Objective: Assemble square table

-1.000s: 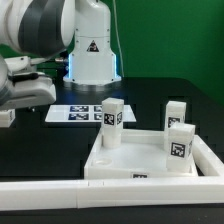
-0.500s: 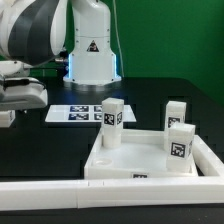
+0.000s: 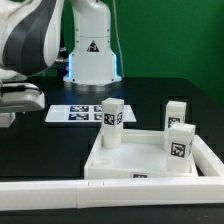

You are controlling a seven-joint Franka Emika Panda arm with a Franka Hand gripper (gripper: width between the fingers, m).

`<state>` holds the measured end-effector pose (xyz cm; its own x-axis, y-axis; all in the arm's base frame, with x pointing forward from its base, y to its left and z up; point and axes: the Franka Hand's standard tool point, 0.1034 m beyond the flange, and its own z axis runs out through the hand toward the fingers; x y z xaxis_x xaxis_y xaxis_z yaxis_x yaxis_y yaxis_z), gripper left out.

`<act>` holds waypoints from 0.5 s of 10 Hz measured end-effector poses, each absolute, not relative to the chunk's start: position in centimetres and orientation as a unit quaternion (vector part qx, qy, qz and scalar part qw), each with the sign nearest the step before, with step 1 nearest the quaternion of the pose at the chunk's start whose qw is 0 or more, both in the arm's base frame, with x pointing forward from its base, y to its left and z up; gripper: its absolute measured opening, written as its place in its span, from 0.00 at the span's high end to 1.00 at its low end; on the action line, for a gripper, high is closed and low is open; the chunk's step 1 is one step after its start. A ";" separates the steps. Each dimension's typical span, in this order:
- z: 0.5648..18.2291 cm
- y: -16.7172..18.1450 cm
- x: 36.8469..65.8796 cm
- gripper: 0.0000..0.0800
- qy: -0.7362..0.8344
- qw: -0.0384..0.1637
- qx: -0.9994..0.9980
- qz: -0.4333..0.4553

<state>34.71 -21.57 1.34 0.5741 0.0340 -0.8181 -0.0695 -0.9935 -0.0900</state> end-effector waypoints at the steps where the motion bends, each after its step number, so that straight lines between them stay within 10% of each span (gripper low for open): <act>1: 1.4 -21.6 34.9 0.19 0.009 0.055 -0.886 0.460; 3: 1.3 -21.5 34.8 0.19 0.009 0.055 -0.886 0.461; 5: 1.3 -21.5 34.8 0.47 0.009 0.055 -0.886 0.461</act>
Offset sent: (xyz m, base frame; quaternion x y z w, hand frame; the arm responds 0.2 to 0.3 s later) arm 0.0000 0.0000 0.0000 0.0000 0.0000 0.0000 1.0000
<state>34.84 -21.52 1.33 0.5752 0.0352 -0.8173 -0.0668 -0.9937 -0.0898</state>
